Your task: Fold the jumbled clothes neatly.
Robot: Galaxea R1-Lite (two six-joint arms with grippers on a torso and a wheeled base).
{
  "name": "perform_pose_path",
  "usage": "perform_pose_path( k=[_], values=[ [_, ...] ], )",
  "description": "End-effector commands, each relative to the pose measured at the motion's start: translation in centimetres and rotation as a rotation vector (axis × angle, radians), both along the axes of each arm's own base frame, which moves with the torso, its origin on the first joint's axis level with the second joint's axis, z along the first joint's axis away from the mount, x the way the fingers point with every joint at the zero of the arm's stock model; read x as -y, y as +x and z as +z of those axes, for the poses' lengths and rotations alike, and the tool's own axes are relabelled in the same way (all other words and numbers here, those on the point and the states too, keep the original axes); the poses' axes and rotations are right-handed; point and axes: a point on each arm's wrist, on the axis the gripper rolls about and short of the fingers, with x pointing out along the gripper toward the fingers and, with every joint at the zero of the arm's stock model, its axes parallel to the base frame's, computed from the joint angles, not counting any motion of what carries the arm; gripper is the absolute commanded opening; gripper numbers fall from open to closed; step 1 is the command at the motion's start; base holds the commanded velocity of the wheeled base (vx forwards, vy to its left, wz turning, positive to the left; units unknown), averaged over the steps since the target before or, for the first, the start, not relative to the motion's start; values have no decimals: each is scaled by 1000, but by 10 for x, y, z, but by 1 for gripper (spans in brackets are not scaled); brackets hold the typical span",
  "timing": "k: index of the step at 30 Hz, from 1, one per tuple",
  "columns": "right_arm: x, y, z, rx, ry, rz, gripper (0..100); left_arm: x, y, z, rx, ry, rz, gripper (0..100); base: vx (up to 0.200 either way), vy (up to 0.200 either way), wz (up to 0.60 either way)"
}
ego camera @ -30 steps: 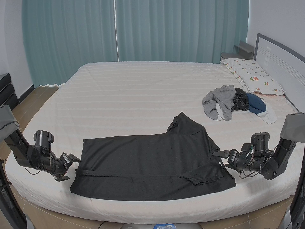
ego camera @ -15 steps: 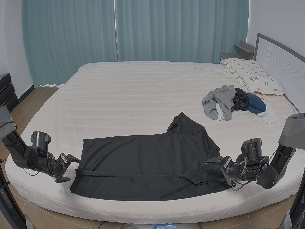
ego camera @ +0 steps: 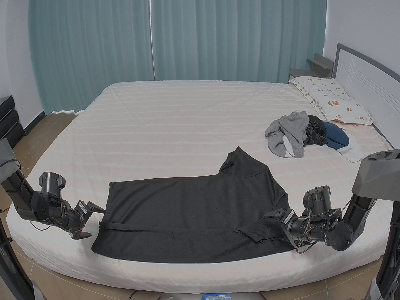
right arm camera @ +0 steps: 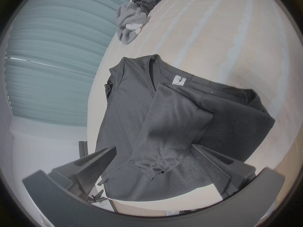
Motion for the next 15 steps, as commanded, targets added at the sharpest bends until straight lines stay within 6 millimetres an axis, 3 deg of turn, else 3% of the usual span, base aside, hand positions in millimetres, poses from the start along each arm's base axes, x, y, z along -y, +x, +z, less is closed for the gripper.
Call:
perform_pose_path(
  k=[1, 15],
  values=[
    [-2, -2, -3, -13, -6, 10, 100, 0, 0, 0, -1, 1, -2, 100, 0, 0, 0],
    [-1, -4, -3, -6, -37, -19, 100, 0, 0, 0, -1, 1, 0, 100, 0, 0, 0]
  ],
)
